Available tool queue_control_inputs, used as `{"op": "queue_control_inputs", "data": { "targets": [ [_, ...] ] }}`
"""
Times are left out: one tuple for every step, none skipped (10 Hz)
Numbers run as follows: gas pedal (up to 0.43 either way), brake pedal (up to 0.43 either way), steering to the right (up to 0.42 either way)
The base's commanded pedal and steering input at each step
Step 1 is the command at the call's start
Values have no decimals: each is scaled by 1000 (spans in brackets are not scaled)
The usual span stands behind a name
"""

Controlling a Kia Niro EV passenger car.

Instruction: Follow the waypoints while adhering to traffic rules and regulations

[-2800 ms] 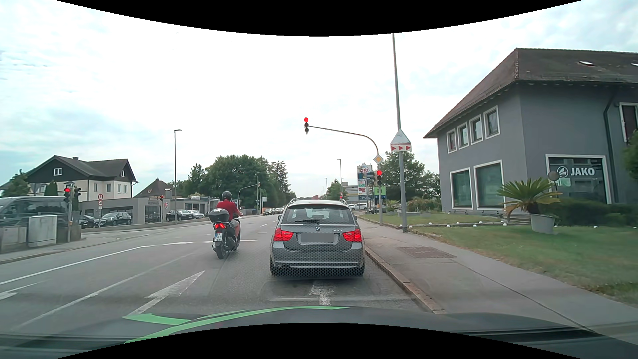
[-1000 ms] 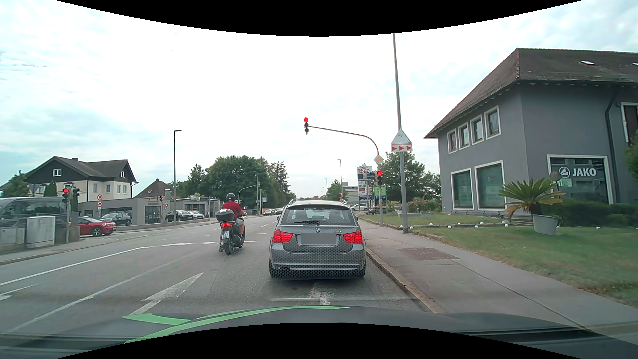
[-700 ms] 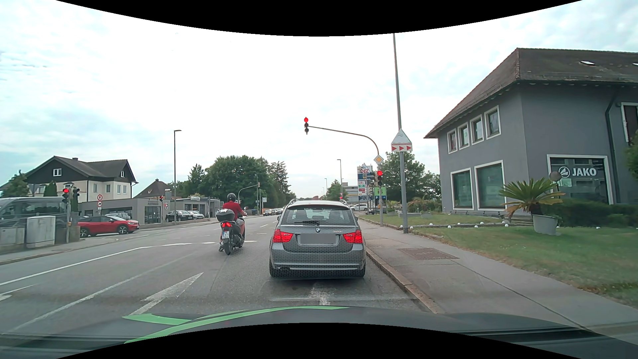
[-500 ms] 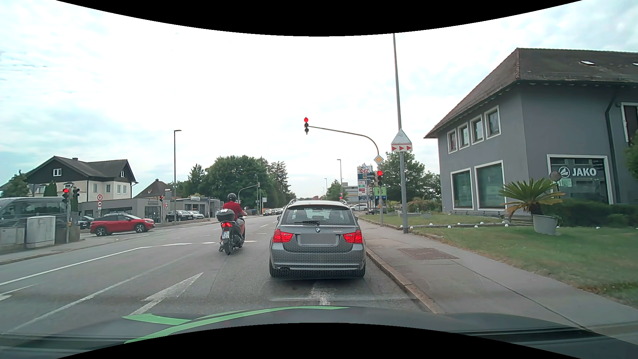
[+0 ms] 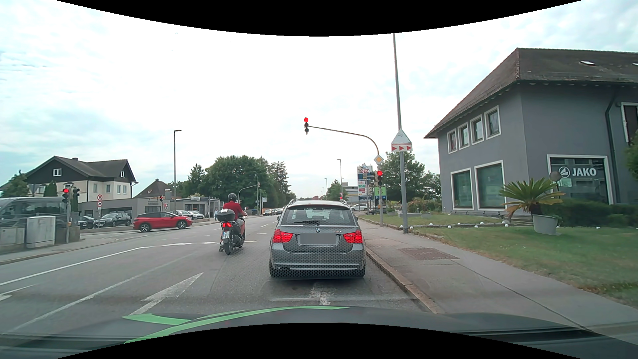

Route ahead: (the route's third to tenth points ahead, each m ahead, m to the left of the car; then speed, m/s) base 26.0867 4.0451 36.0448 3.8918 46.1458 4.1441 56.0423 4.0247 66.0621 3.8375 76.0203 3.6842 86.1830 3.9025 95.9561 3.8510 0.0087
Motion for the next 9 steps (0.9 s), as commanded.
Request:
{"op": "queue_control_inputs", "data": {
  "targets": [
    [0,220,1],
    [0,220,1],
    [0,220,1],
    [0,220,1],
    [0,220,1],
    [0,220,1],
    [0,220,1],
    [0,220,1],
    [0,226,1]
  ]
}}
